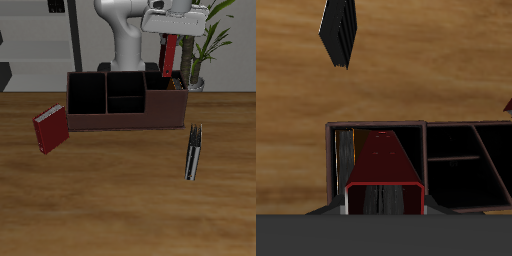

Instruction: Place the orange book into the back desk caddy's right compartment and place the left red book into the back desk caddy's right compartment

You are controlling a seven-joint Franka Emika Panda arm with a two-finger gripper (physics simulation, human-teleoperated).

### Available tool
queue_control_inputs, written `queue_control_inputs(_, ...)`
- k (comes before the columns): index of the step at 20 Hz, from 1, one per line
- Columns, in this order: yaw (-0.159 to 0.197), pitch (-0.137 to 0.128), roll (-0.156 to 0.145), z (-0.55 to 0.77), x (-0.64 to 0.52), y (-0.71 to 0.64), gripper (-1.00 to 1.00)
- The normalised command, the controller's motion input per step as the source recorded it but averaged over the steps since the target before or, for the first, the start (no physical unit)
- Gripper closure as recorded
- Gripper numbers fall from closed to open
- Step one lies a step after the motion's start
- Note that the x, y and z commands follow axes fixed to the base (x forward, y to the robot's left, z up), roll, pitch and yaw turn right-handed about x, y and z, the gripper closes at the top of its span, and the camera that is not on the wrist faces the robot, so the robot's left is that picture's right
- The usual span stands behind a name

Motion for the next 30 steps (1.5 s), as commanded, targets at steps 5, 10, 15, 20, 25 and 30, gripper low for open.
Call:
queue_control_inputs(5, -0.012, 0.054, -0.002, -0.19, 0.05, 0.01, 1.0)
queue_control_inputs(10, 0.003, 0.034, 0.007, -0.17, 0.04, 0.01, 1.0)
queue_control_inputs(15, -0.013, 0.033, 0.004, -0.11, 0.07, -0.02, 1.0)
queue_control_inputs(20, -0.006, 0.038, 0.009, -0.18, 0.06, -0.03, 1.0)
queue_control_inputs(25, -0.007, 0.027, 0.003, -0.19, 0.04, -0.04, 1.0)
queue_control_inputs(30, 0.004, 0.026, -0.002, -0.2, 0.06, 0.02, 1.0)
